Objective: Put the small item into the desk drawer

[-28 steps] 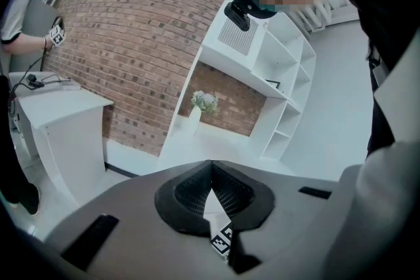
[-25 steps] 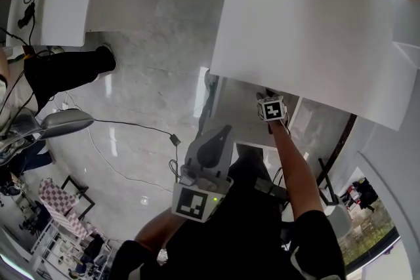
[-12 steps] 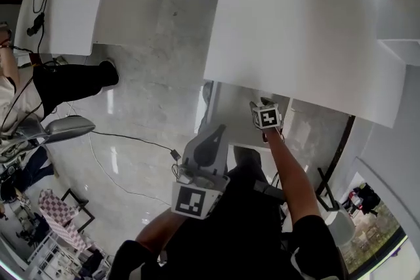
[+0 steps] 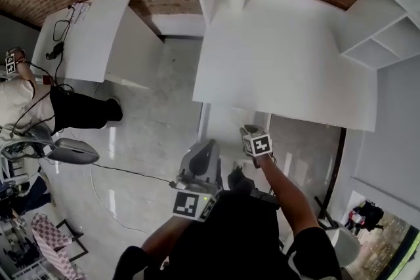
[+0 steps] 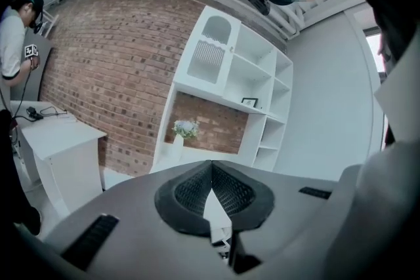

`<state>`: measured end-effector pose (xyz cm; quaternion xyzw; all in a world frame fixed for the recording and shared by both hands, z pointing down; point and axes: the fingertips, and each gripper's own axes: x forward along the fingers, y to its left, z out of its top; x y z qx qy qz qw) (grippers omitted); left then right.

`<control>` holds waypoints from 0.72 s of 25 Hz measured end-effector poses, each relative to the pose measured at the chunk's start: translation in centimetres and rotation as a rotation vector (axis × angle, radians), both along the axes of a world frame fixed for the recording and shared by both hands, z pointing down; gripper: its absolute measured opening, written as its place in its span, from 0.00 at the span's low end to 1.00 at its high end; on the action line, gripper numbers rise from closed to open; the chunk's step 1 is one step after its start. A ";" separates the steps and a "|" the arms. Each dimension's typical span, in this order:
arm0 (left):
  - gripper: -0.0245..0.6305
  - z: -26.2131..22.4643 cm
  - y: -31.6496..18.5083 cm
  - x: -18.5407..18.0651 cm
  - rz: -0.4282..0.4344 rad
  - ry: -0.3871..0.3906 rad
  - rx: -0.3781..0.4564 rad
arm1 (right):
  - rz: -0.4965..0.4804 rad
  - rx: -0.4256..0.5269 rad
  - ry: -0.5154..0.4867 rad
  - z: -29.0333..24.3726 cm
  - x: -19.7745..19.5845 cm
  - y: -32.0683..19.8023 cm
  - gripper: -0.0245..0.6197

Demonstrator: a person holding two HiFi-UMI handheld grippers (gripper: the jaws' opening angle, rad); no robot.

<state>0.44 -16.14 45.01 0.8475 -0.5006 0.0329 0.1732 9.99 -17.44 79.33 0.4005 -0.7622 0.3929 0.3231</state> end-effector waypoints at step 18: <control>0.07 -6.7 9.1 -0.5 -0.080 0.030 0.105 | 0.066 0.412 -0.161 -22.0 3.6 4.2 0.06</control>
